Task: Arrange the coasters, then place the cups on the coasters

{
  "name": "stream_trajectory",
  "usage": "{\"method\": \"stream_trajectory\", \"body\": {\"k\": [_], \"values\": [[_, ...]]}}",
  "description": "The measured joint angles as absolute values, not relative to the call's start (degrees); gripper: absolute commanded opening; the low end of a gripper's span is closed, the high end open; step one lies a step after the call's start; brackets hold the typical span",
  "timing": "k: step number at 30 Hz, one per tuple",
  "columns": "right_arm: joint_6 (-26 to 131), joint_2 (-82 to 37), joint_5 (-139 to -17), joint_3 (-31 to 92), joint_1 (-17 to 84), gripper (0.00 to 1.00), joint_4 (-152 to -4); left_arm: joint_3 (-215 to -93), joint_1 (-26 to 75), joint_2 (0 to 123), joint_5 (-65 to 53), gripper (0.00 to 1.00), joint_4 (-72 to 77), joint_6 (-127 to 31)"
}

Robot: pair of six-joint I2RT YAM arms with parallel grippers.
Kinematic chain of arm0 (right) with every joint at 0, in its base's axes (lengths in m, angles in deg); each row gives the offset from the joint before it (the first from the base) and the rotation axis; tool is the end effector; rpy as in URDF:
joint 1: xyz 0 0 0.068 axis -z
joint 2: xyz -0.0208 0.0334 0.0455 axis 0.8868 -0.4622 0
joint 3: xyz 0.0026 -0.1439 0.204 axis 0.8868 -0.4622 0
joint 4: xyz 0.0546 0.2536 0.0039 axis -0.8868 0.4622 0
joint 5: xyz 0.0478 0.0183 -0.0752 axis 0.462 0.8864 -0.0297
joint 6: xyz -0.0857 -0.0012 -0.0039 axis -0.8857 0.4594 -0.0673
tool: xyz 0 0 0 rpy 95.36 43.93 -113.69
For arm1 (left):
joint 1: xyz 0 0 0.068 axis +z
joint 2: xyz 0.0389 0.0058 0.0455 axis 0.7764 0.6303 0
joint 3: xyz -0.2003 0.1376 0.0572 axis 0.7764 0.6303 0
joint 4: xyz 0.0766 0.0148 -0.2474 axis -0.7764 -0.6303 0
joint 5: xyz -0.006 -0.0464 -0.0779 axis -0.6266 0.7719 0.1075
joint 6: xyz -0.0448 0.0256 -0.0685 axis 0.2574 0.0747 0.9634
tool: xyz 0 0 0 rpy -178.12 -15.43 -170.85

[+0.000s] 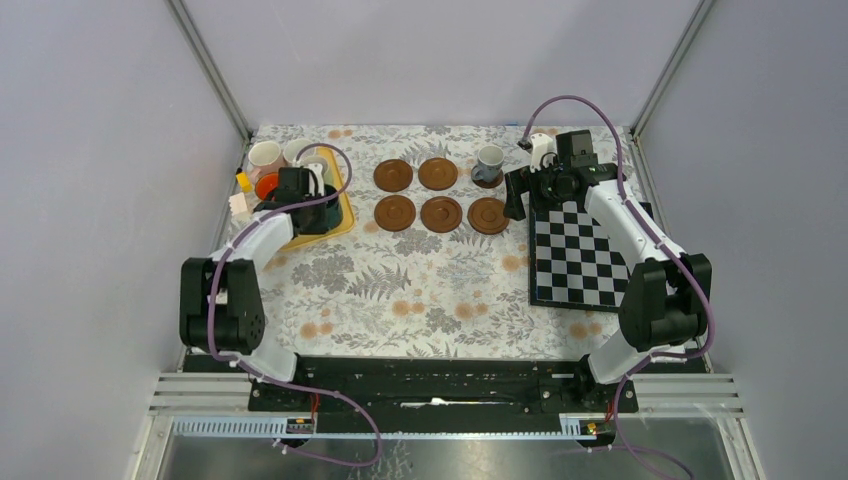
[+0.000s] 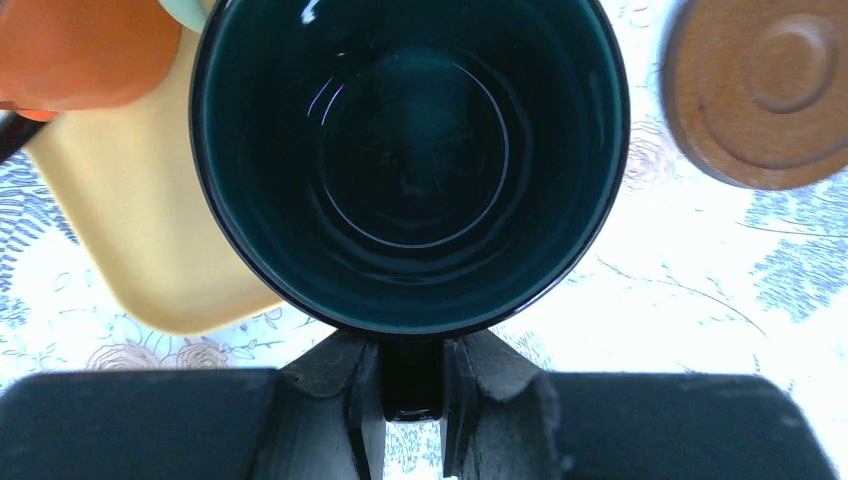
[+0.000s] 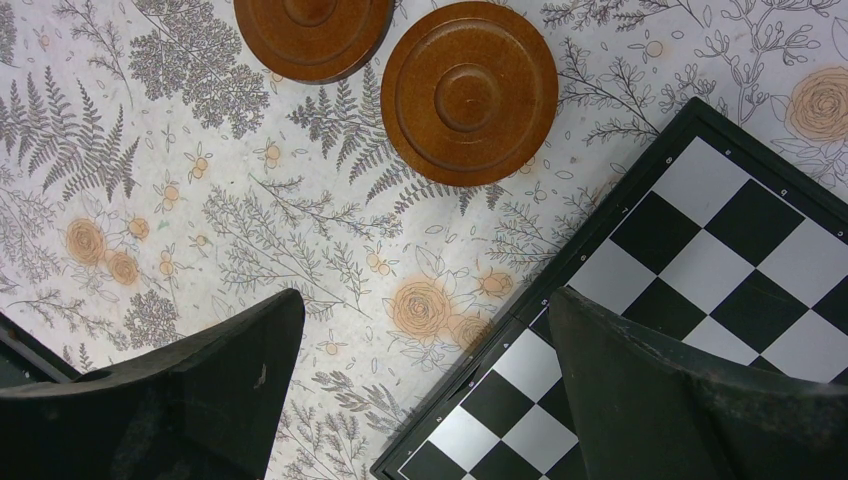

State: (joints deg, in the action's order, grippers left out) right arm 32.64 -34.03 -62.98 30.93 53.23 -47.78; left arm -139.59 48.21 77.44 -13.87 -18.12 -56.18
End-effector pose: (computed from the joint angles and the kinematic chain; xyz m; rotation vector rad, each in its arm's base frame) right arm 0.3676 0.0899 0.2386 -0.6401 2.2631 0.4489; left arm 0.3524 -0.0173 0.1523 -0.0112 2.4815 -0.0545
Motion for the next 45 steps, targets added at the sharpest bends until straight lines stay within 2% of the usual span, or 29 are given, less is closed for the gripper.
{"method": "stream_trajectory", "body": {"k": [7,13,26,29,34,45], "values": [[32.6,-33.8,-63.0,30.9,53.2,1.0,-47.8,-139.7,47.5,69.6,-11.1,0.0,-20.4,-58.3],[32.6,-33.8,-63.0,30.8,53.3,1.0,-47.9,-145.4,43.9,69.9,-7.4,0.0,-24.0,-61.9],[30.7,-29.7,-62.5,29.4,55.0,1.0,-47.2,-176.6,35.8,93.7,2.2,0.0,-27.0,-66.8],[30.3,-28.2,-62.4,28.4,56.1,1.0,-47.2,-182.5,35.2,99.2,3.7,0.03,-28.2,-66.6],[29.7,-27.8,-61.2,27.0,58.1,1.0,-46.4,-193.2,34.2,107.9,5.9,0.0,-31.1,-66.6],[29.1,-24.7,-61.1,24.8,58.5,0.99,-45.4,-204.7,31.8,119.6,6.2,0.0,-33.0,-66.7]]}}
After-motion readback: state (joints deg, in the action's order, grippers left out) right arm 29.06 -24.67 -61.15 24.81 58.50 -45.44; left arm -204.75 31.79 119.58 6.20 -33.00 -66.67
